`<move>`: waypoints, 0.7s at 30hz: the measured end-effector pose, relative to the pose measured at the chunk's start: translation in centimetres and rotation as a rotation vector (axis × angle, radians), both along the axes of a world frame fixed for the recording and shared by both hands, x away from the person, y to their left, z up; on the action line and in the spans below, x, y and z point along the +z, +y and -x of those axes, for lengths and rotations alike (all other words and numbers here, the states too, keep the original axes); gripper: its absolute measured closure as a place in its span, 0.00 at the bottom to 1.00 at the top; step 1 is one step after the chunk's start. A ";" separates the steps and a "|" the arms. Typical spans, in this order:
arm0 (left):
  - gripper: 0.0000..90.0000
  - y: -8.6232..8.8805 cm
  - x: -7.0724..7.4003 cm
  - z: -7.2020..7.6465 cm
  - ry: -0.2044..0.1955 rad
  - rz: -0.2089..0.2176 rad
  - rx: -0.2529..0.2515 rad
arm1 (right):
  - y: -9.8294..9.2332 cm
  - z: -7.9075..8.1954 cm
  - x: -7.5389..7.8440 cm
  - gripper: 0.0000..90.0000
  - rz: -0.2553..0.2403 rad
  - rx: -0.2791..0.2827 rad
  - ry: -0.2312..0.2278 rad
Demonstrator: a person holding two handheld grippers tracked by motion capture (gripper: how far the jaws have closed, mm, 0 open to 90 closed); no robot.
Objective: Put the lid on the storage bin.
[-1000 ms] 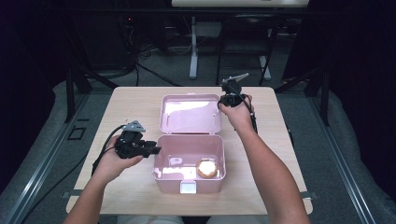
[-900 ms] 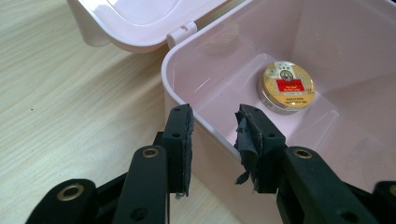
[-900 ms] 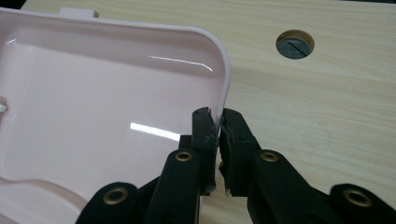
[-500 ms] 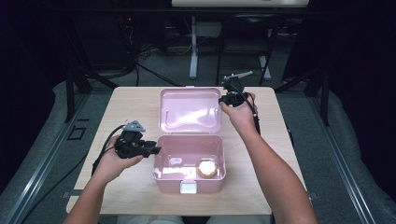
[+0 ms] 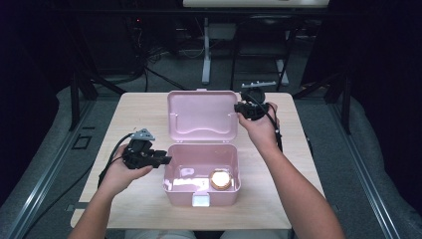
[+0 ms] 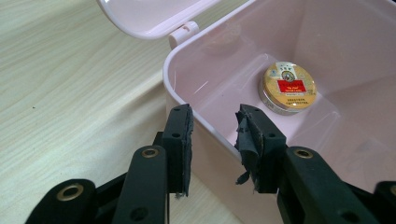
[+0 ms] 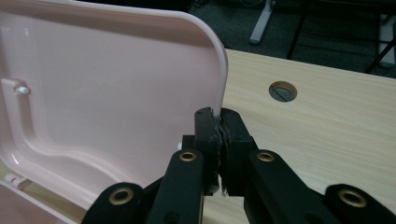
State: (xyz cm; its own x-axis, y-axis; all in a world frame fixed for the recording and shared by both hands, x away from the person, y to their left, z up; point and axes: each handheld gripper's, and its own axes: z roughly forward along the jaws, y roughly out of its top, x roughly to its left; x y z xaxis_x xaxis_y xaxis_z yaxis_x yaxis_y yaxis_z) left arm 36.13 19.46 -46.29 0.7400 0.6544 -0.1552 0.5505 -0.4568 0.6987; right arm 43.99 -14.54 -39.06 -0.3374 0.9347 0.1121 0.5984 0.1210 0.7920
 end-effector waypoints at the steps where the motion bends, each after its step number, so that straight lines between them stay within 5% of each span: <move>1: 0.72 0.0 0.0 0.0 0.000 0.000 0.000 | 0.0 0.2 0.0 0.97 -0.003 0.000 -0.008; 13: 0.72 0.0 -0.1 -0.1 0.000 0.004 0.004 | -0.5 2.9 -0.3 0.97 -0.026 0.014 -0.132; 21: 0.70 0.0 -0.3 -0.4 0.001 0.016 0.019 | -0.8 3.7 -0.4 0.97 -0.048 0.020 -0.155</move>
State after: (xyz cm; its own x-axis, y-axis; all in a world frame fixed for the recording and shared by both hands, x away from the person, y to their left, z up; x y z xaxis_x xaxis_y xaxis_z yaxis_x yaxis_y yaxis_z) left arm 36.58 19.42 -46.58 0.7276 0.6654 -0.1668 0.5595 -0.4350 0.7055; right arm 40.32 -15.37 -39.44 -0.3726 0.9224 0.1022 0.4667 0.0910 0.8797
